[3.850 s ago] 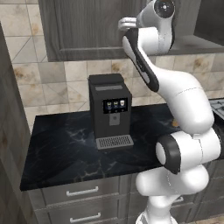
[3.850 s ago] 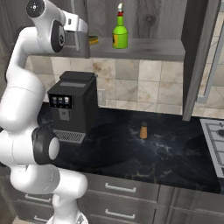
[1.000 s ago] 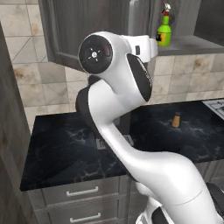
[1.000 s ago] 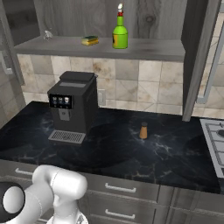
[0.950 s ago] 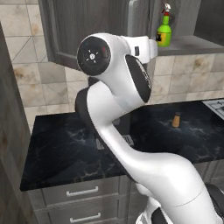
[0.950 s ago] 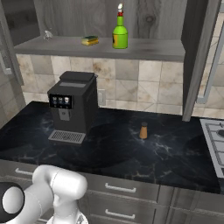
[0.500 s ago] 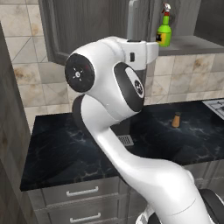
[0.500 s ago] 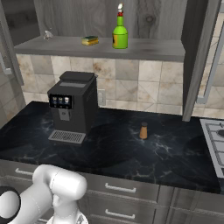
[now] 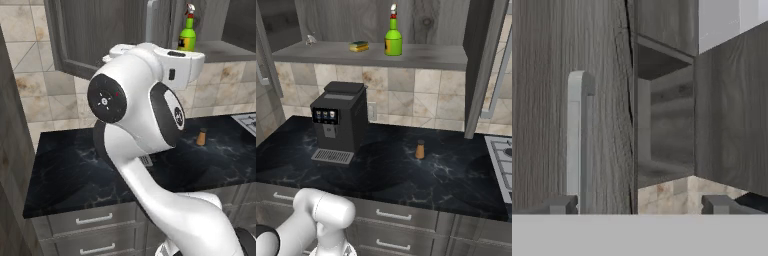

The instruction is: Pick the sponge and spray from the cabinet and place them on the counter.

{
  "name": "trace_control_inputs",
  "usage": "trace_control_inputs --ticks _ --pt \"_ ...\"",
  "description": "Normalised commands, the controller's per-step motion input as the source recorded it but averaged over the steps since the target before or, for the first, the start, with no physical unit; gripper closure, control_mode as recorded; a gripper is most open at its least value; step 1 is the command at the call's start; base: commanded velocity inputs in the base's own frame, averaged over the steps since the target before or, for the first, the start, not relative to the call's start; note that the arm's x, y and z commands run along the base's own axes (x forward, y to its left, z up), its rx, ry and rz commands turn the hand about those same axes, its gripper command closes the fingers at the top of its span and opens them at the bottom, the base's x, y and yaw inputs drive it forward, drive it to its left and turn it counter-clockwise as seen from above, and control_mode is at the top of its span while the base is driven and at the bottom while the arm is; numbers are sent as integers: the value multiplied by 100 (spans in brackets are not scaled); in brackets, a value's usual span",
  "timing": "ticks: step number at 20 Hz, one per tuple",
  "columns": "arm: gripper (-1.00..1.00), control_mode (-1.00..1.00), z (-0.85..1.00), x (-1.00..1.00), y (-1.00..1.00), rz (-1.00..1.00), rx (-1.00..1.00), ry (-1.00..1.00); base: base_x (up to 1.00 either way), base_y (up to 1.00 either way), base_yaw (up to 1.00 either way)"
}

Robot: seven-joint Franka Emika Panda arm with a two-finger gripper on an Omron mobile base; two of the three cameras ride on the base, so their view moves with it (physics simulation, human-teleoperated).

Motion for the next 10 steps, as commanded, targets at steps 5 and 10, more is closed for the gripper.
trace_control_inputs --ticks 5,10 --pt "-100 -100 3 -43 -56 0 14 -4 0 0 0" --pt "-100 -100 0 -26 -79 0 30 0 0 0 0"
